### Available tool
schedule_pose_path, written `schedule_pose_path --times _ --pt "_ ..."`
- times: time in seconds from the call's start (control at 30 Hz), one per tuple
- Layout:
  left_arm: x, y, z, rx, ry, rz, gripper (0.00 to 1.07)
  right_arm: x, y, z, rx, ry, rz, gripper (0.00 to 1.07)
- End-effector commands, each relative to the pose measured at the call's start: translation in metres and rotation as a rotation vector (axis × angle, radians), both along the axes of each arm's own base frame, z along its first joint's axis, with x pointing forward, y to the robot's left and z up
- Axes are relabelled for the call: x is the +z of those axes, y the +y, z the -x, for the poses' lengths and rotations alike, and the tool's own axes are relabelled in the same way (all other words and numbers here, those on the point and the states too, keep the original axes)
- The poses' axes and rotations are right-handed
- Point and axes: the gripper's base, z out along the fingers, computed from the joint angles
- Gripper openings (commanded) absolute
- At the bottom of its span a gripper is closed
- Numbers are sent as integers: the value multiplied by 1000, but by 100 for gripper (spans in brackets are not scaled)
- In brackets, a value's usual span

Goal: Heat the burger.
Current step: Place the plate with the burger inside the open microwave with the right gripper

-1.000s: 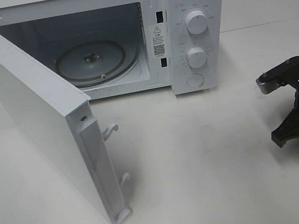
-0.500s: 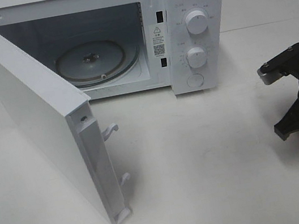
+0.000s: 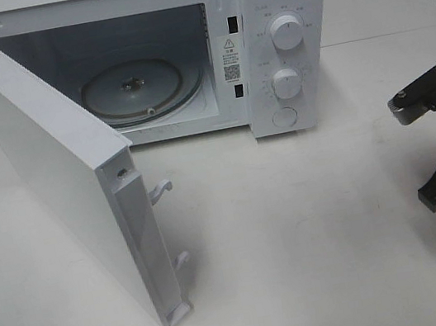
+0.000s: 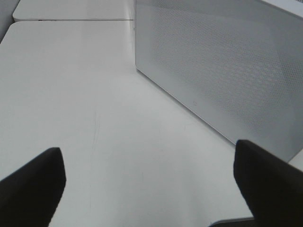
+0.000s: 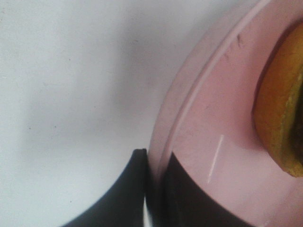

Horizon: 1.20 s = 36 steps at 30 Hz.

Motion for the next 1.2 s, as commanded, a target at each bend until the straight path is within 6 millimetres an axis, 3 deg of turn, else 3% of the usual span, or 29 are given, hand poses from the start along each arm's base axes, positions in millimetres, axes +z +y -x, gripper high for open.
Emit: schedule_pose_path --times 0.03,0.63,0.97,1.2 --pt "-1 0 1 5 -22 5 88 13 -7 9 14 -16 61 0" --pt "-1 0 1 5 -22 5 88 36 11 56 175 -55 101 0" --pt "-1 0 1 5 -22 5 88 49 26 85 360 -76 130 0" --pt "-1 0 1 5 -22 5 88 49 30 103 441 -58 153 0"
